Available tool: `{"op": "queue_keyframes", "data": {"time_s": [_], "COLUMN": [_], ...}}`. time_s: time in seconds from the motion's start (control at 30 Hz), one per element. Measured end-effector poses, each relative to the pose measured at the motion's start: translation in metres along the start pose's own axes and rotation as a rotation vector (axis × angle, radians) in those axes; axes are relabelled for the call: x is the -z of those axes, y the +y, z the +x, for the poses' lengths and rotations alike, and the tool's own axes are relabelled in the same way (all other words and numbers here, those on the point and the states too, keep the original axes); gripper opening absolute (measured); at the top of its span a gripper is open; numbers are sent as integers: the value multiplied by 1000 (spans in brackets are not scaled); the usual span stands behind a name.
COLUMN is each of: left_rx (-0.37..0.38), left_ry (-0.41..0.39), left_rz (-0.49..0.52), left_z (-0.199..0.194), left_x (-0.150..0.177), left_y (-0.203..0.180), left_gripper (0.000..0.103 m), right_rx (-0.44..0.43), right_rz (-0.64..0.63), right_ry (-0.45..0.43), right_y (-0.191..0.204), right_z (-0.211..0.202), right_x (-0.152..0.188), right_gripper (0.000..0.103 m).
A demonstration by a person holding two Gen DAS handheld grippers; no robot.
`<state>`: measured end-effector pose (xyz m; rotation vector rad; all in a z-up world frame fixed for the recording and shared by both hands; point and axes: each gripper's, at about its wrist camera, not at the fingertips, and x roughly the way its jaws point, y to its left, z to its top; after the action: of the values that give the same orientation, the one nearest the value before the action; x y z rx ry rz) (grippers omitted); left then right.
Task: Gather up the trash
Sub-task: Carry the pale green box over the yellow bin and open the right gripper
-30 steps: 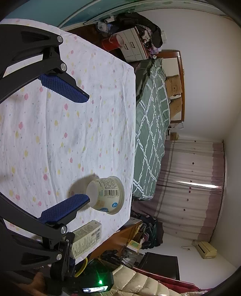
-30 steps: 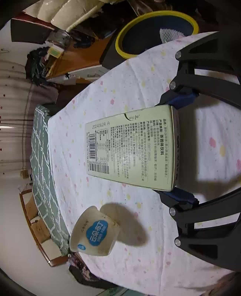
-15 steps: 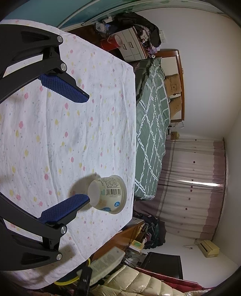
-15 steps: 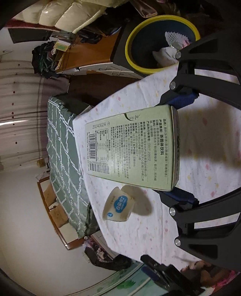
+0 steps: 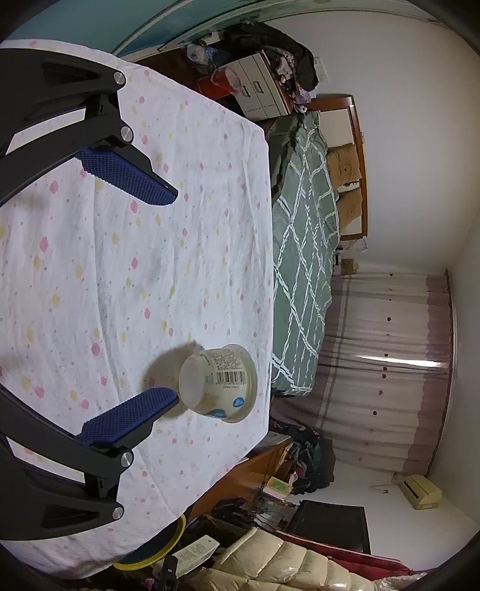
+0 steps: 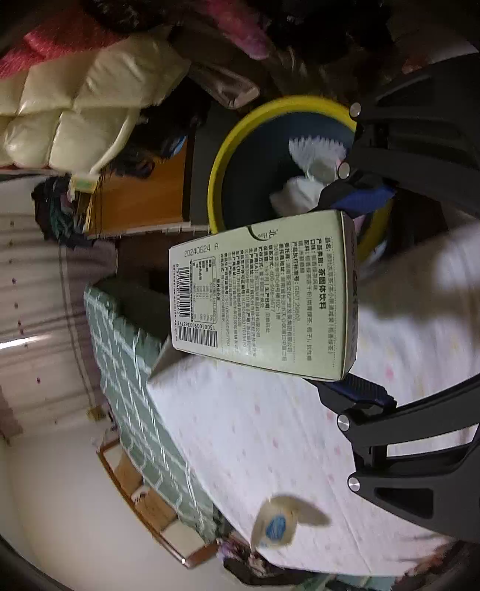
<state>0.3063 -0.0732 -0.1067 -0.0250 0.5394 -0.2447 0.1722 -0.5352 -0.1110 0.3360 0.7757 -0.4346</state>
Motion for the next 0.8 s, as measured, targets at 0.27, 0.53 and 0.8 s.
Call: {"op": "queue_keyframes", "data": {"time_s": [0.27, 0.53, 0.8], "left_rx": [21, 28, 134], "left_ry": [11, 21, 127], "left_rz": [12, 62, 61], "left_z": [0, 3, 27], "left_x": [2, 4, -13], "left_y": [-5, -18, -42], "left_gripper": [97, 97, 97], "right_rx": [60, 84, 24], "right_rz": [24, 40, -25], "right_ry": [6, -31, -141], "right_y": [-23, -27, 3], "right_z": [16, 13, -4], "right_x": [-2, -1, 6], "right_gripper": [68, 82, 82]}}
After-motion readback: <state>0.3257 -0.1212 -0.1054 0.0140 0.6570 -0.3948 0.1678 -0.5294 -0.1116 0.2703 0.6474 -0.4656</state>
